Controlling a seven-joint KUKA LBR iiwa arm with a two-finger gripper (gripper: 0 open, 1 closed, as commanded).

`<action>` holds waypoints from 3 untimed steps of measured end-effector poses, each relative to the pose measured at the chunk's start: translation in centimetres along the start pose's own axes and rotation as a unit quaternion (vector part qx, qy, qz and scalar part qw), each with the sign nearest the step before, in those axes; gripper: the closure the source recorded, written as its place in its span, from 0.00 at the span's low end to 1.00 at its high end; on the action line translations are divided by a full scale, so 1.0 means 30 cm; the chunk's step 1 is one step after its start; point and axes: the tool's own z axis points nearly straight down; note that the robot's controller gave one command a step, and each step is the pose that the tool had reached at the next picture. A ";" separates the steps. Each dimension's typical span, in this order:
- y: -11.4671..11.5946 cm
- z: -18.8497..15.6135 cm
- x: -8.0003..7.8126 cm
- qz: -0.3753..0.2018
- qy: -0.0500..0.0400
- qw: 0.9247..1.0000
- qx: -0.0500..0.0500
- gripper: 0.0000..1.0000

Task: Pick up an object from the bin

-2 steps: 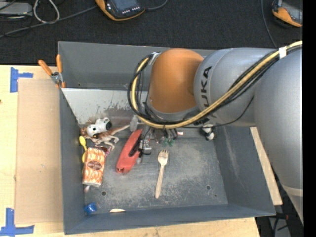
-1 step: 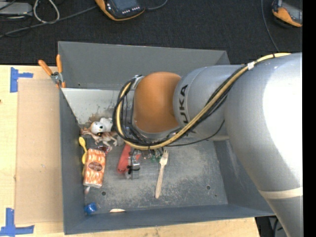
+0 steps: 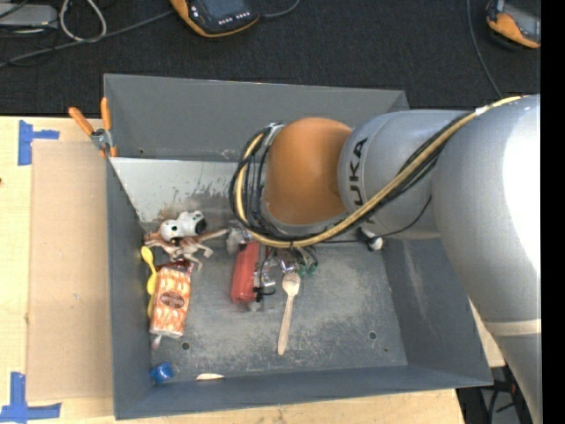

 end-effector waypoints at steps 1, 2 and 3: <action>-0.037 -0.005 0.081 -0.048 -0.003 0.999 0.001 0.00; -0.233 -0.035 0.061 -0.230 0.003 0.973 -0.002 0.00; -0.333 -0.014 0.288 -0.243 -0.001 0.970 -0.002 0.00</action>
Offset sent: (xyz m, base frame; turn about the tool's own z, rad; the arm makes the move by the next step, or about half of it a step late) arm 0.0083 -0.0859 0.0161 -0.4656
